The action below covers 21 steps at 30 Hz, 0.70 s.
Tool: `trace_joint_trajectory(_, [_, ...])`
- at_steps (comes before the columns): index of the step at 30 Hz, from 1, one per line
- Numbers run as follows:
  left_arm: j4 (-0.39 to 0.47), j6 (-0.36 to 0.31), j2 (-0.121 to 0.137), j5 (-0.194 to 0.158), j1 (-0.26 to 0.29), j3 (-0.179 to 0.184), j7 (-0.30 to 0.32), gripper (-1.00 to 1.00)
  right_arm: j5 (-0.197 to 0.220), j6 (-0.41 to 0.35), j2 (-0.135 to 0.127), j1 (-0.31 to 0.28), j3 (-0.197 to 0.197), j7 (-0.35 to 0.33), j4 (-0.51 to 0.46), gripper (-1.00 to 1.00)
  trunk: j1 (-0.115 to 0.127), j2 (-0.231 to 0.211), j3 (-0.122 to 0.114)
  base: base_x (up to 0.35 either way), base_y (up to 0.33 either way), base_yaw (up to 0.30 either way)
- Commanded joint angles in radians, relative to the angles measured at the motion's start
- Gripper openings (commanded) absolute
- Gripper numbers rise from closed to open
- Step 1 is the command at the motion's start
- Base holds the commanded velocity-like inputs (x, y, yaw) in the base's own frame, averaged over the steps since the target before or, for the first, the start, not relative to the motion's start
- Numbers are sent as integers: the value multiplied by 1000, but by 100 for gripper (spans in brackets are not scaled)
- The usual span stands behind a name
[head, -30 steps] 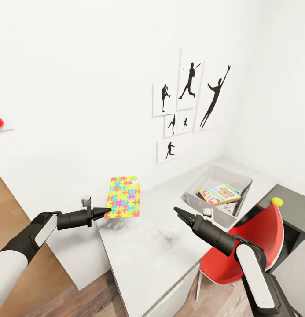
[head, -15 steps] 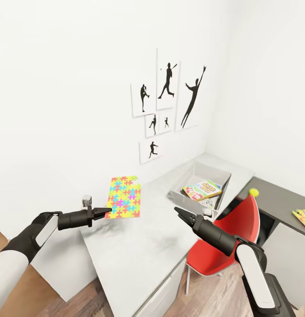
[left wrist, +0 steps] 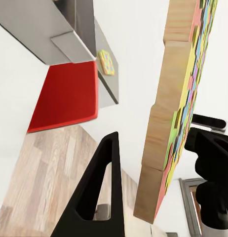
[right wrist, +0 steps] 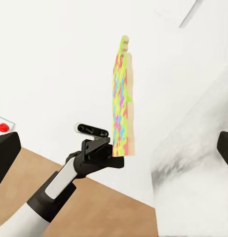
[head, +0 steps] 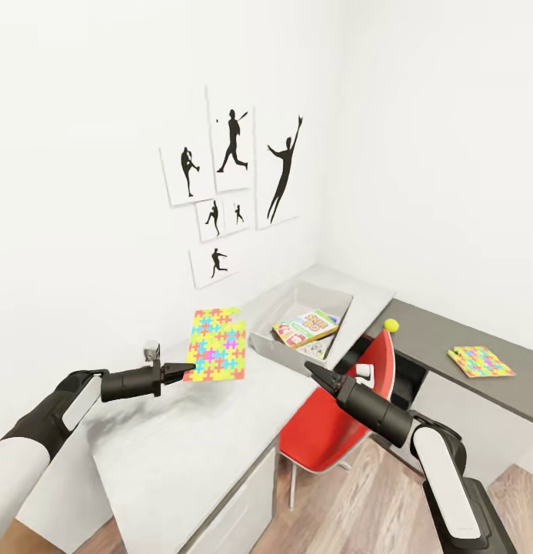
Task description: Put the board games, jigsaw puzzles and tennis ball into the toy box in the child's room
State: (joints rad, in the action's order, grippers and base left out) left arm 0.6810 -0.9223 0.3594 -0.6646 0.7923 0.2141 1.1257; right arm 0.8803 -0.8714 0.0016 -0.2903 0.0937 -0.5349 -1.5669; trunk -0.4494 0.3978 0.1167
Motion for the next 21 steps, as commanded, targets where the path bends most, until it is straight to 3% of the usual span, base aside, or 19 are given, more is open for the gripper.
trace_joint_trajectory(1, [0, -6, 1, -6, 1, 4, 1, -100, 0, -6, 0, -1, 1, -3, 0, 100, -1, 2, 2, 0, -302, -60])
trace_joint_trajectory(8, [0, -6, 2, -6, 1, 4, 3, -100, 0, -2, 1, -1, 0, -3, 1, 100, -1, 2, 2, 0, -288, -17])
trace_joint_trajectory(11, [0, -6, 2, -6, 2, 4, 4, -100, 1, 37, -1, -1, -4, -3, -1, 100, -1, 2, 2, 0, -218, -2])
trace_joint_trajectory(21, [0, -7, 4, -6, 1, 4, 5, -100, 2, 70, 0, -1, -11, -3, -2, 100, -1, 2, 2, 0, -103, 0])
